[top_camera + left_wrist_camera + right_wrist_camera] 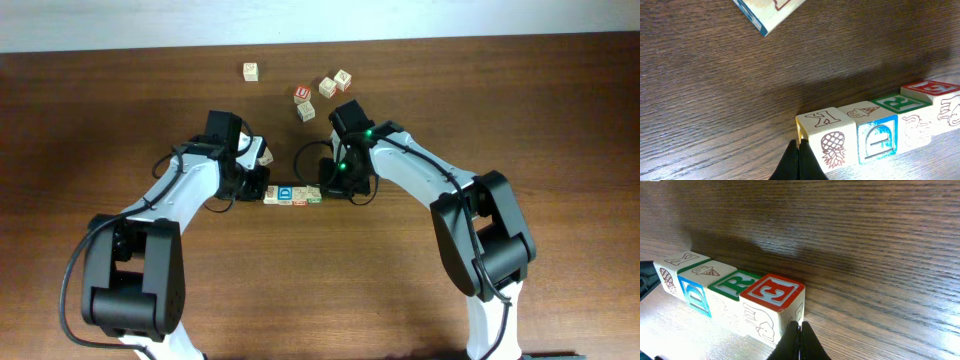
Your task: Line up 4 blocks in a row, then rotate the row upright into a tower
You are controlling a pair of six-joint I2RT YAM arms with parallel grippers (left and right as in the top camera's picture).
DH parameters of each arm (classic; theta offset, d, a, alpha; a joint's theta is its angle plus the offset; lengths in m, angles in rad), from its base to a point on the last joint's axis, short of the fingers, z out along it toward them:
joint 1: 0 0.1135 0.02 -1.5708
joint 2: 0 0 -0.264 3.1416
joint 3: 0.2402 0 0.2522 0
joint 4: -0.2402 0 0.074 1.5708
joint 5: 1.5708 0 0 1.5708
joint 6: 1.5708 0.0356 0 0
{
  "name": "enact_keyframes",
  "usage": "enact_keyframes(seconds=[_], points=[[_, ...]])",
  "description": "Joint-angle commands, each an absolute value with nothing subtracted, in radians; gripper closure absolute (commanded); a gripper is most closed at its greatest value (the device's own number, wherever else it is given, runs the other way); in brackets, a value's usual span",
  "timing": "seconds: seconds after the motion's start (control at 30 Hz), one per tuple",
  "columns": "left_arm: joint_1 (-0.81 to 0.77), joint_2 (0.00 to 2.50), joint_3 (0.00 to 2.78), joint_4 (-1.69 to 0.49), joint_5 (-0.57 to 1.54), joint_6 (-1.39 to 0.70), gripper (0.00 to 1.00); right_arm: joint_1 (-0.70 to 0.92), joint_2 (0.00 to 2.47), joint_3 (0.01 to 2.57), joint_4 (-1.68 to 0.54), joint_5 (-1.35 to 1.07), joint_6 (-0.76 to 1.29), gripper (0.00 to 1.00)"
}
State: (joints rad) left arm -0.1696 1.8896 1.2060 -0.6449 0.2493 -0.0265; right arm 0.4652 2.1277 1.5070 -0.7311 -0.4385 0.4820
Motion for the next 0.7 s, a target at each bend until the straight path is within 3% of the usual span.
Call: enact_keyframes(seconds=[0.0,0.67], points=[[-0.184,1.898,1.190,-0.640,0.311,-0.030,1.00,0.479,2.138,1.511,-0.706,-0.538,0.442,0.95],[-0.253,1.899,1.190,-0.621,0.311,-0.037,1.00,0.551,2.064,1.525,-0.627,-0.567,0.407,0.95]])
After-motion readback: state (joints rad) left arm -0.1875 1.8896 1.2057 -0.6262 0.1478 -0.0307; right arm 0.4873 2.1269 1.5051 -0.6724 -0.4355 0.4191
